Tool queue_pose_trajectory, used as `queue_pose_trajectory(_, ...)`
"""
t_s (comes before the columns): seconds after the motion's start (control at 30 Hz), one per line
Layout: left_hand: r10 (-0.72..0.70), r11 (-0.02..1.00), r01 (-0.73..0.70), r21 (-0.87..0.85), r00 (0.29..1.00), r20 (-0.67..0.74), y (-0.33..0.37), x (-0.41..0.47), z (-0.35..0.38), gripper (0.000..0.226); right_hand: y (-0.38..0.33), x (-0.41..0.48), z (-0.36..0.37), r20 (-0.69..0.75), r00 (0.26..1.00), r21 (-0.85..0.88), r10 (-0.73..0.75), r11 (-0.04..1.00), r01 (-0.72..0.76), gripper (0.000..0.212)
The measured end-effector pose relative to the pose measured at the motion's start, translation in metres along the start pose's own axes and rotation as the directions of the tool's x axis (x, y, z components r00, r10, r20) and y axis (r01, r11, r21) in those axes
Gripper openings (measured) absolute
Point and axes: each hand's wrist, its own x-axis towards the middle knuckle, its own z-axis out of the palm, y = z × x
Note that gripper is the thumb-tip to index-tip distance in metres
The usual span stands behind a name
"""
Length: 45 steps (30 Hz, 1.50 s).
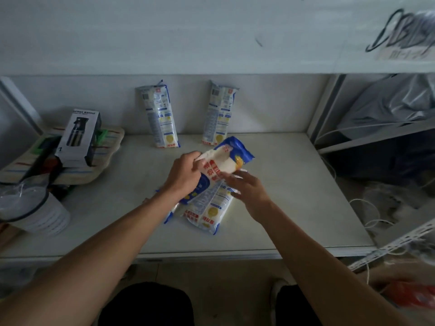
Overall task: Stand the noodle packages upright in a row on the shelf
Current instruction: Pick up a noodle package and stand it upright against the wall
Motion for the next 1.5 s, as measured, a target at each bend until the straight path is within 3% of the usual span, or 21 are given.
queue_pose_trajectory(0.07, -0.039, 0.982, 0.053, -0.184, 0.996, 0.079, 0.010, 0.002, 0.002, 0.023, 0.005, -0.001, -0.001, 0.104, 0.994, -0.020, -0.020, 1.000, 0.023, 0.039)
queue_pose_trajectory(0.13, -0.073, 0.947, 0.108, -0.304, 0.990, 0.124, 0.018, 0.001, 0.007, 0.025, 0.006, -0.002, -0.001, 0.134, 0.991, 0.030, -0.015, 0.999, 0.011, 0.038)
queue_pose_trajectory(0.3, -0.175, 0.765, 0.298, -0.571, 0.949, 0.261, 0.035, 0.000, 0.015, 0.026, -0.006, -0.004, -0.013, 0.011, 0.990, 0.038, -0.144, 0.989, 0.144, 0.025)
queue_pose_trajectory(0.37, -0.158, 0.776, 0.348, -0.527, 0.915, 0.371, 0.032, 0.003, 0.020, 0.034, -0.010, -0.003, -0.017, -0.027, 0.984, 0.018, -0.173, 0.985, 0.174, 0.018)
queue_pose_trajectory(0.43, -0.178, 0.857, 0.364, -0.364, 0.873, 0.454, 0.025, 0.004, 0.026, 0.045, -0.013, 0.001, -0.022, -0.076, 0.980, 0.016, -0.185, 0.982, 0.187, 0.016)
queue_pose_trajectory(0.53, -0.204, 0.906, 0.357, -0.226, 0.838, 0.505, 0.011, 0.003, 0.033, 0.050, -0.013, 0.010, -0.029, -0.156, 0.977, 0.156, -0.149, 0.973, 0.173, 0.019)
queue_pose_trajectory(0.63, -0.193, 0.872, 0.359, -0.334, 0.878, 0.438, 0.001, 0.005, 0.032, 0.042, -0.009, 0.016, -0.036, -0.178, 0.980, 0.246, -0.093, 0.960, 0.136, 0.023)
queue_pose_trajectory(0.73, -0.250, 0.790, 0.350, -0.504, 0.934, 0.256, 0.004, 0.013, 0.029, 0.050, -0.002, 0.020, -0.043, -0.169, 0.985, 0.198, -0.040, 0.977, 0.073, 0.032)
queue_pose_trajectory(0.83, -0.288, 0.697, 0.295, -0.653, 0.950, 0.121, 0.020, 0.028, 0.023, 0.050, 0.002, 0.017, -0.045, -0.105, 0.994, 0.075, 0.028, 0.997, -0.021, 0.053)
queue_pose_trajectory(1.0, -0.215, 0.758, 0.182, -0.626, 0.976, 0.024, 0.049, 0.043, 0.015, 0.054, -0.018, 0.001, -0.050, -0.023, 0.969, -0.233, 0.246, 0.941, -0.245, 0.071)
queue_pose_trajectory(1.03, -0.189, 0.782, 0.154, -0.604, 0.982, 0.005, 0.053, 0.045, 0.014, 0.053, -0.023, -0.003, -0.052, -0.042, 0.974, -0.299, 0.222, 0.927, -0.225, 0.067)
queue_pose_trajectory(1.1, -0.137, 0.823, 0.118, -0.556, 0.991, 0.007, 0.060, 0.049, 0.011, 0.050, -0.028, -0.005, -0.060, -0.129, 0.991, -0.386, 0.021, 0.920, -0.069, 0.049)
queue_pose_trajectory(1.17, -0.121, 0.840, 0.122, -0.528, 0.992, 0.036, 0.066, 0.050, 0.008, 0.050, -0.028, -0.005, -0.066, -0.242, 0.932, -0.470, -0.270, 0.873, 0.131, 0.025)
queue_pose_trajectory(1.23, -0.127, 0.842, 0.137, -0.521, 0.990, 0.054, 0.068, 0.051, 0.006, 0.050, -0.024, -0.002, -0.069, -0.288, 0.855, -0.565, -0.431, 0.797, 0.212, 0.026)
queue_pose_trajectory(1.33, -0.105, 0.830, 0.134, -0.541, 0.991, 0.086, 0.072, 0.051, 0.008, 0.049, -0.009, 0.007, -0.067, -0.143, 0.897, -0.631, -0.418, 0.737, 0.242, 0.059)
queue_pose_trajectory(1.4, -0.079, 0.804, 0.121, -0.582, 0.992, 0.097, 0.077, 0.049, 0.013, 0.043, 0.001, 0.011, -0.065, -0.059, 0.947, -0.558, -0.316, 0.797, 0.231, 0.057)
queue_pose_trajectory(1.5, -0.070, 0.745, 0.127, -0.655, 0.991, 0.113, 0.081, 0.047, 0.029, 0.045, 0.010, 0.017, -0.065, -0.082, 0.967, -0.460, -0.239, 0.870, 0.176, 0.050)
